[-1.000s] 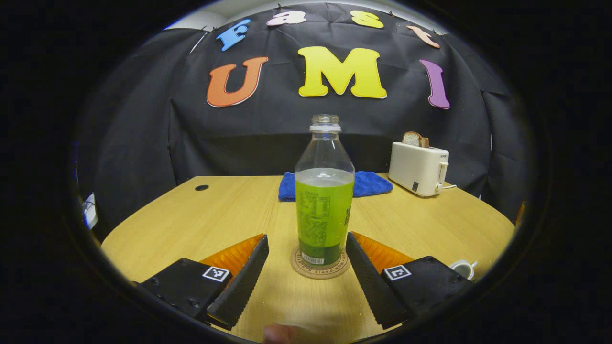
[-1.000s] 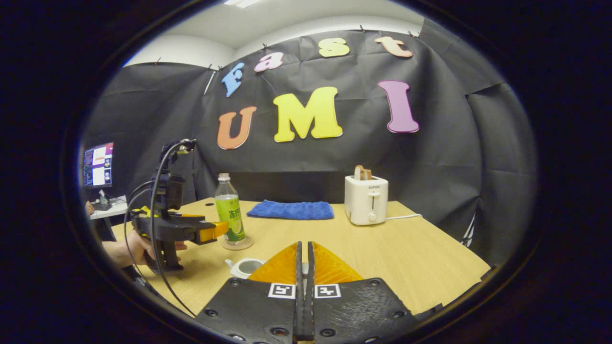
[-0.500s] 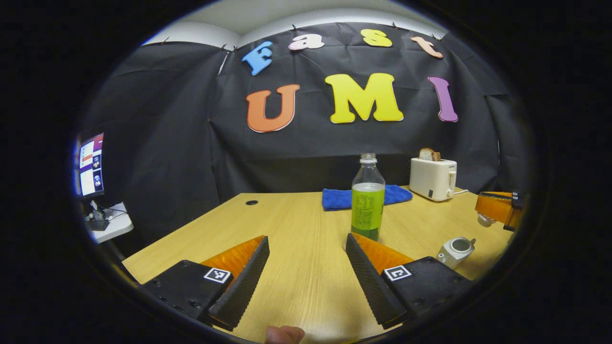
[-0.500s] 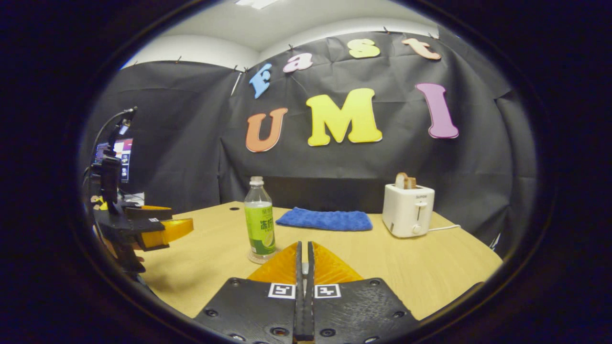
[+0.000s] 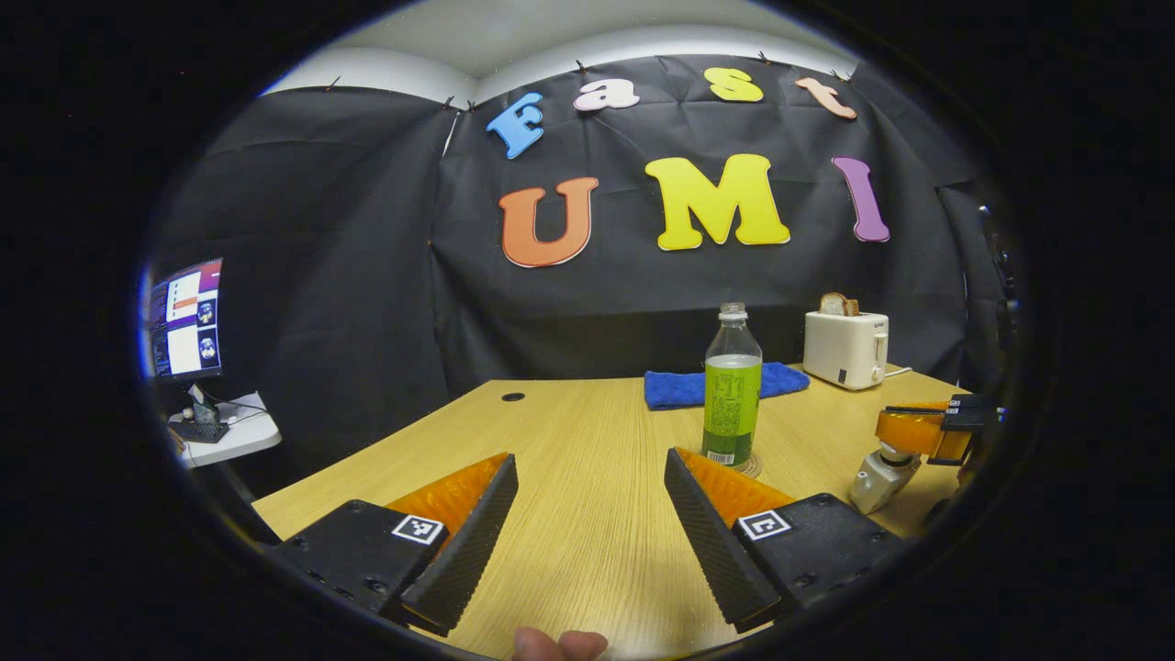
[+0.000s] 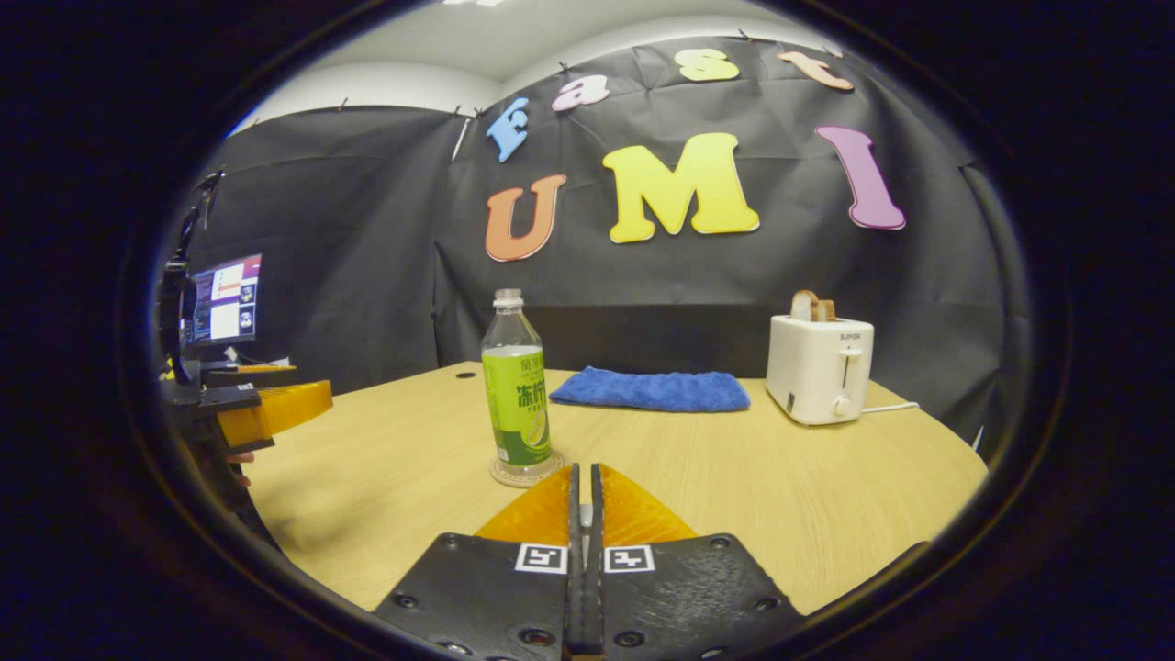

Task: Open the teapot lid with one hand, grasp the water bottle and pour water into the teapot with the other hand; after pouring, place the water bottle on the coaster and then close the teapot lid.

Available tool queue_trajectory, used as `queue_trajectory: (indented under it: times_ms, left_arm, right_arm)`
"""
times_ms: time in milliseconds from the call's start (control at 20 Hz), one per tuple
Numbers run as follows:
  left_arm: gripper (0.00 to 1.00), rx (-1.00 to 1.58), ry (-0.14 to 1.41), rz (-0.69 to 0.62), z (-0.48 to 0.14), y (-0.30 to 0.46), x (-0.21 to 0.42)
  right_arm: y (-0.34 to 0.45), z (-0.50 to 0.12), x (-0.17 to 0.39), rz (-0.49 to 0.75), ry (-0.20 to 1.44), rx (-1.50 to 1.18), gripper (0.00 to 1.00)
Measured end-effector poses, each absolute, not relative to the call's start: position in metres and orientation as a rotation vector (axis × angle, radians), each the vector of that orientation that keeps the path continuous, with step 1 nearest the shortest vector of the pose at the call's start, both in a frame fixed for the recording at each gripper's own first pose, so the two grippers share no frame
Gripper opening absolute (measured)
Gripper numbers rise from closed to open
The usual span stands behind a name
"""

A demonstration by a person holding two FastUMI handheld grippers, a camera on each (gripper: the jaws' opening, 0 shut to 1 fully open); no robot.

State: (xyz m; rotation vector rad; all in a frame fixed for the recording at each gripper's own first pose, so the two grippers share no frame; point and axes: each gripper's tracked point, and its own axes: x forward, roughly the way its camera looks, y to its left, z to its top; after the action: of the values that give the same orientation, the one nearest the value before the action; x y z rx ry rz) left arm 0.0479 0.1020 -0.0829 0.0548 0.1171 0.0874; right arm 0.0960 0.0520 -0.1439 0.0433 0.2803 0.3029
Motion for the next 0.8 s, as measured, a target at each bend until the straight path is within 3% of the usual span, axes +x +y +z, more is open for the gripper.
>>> queue_trajectory:
  times_ms: [800]
  left_arm:
    - [1.0, 0.031, 0.126, 0.087, -0.0765, 0.0951, 0.0434]
  right_arm:
    - [0.0503, -0.1542, 0.0918, 0.284, 0.288, 0.022, 0.01]
